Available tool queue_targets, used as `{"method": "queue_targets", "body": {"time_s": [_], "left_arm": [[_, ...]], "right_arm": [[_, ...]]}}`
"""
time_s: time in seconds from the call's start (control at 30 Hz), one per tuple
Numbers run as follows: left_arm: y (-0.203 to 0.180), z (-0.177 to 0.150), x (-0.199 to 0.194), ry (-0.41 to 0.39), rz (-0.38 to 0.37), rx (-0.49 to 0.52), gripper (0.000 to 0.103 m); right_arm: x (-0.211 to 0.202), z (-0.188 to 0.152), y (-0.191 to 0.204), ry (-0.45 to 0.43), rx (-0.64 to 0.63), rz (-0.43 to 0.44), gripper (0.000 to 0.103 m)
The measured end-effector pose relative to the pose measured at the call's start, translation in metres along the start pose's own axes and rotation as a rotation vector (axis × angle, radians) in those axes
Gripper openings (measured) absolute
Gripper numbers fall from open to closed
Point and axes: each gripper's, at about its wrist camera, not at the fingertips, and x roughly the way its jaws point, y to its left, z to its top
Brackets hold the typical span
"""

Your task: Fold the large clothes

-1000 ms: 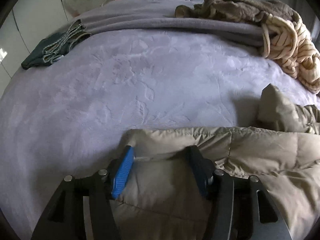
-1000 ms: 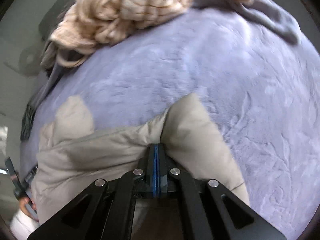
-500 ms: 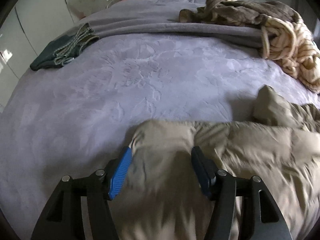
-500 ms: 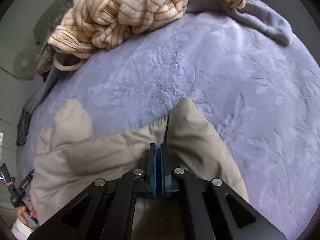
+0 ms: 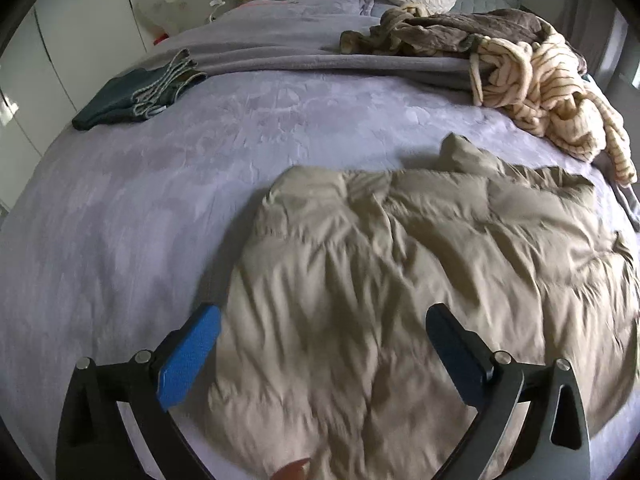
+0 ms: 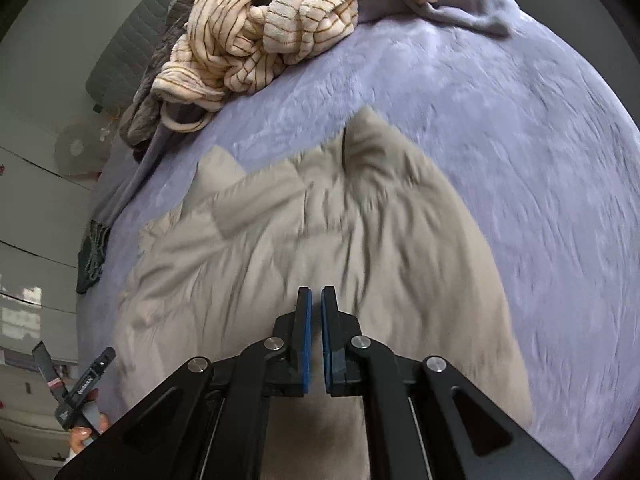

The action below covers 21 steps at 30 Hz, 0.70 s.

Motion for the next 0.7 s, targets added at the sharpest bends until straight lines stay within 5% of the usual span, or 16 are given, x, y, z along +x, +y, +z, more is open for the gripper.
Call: {"method": "queue_targets", "body": {"time_s": [0.07,0.2,0.33,0.47,0.7], "left_arm": [[-0.001,-0.008,-0.005,0.017,0.008,0.004,0.103],[0.000,-0.025,-0.011,0.058,-0.003,-0.010,0.103],[0.002,-0.045,-0.012,0.114,-0.030,-0.033,0.103],[0.011,-0.072,-0.007,0.197,-0.071,-0.111,0.103],[0.022,-0.102,-0.003,0.252,-0.129,-0.192,0.103]], "right_arm": [[-0.009,-0.016,-0.004,0.010,0.015,0.008,0.015],[-0.024,-0.042,-0.009,0.013,0.028,0.012,0.054],[-0.033,-0.064,-0.015,0.023,0.065,0.033,0.056],[-0.036,-0.088,-0.025,0.031,0.124,0.081,0.079],[-0.029,-0.112,-0.038,0.050,0.191,0.088,0.087]]}}
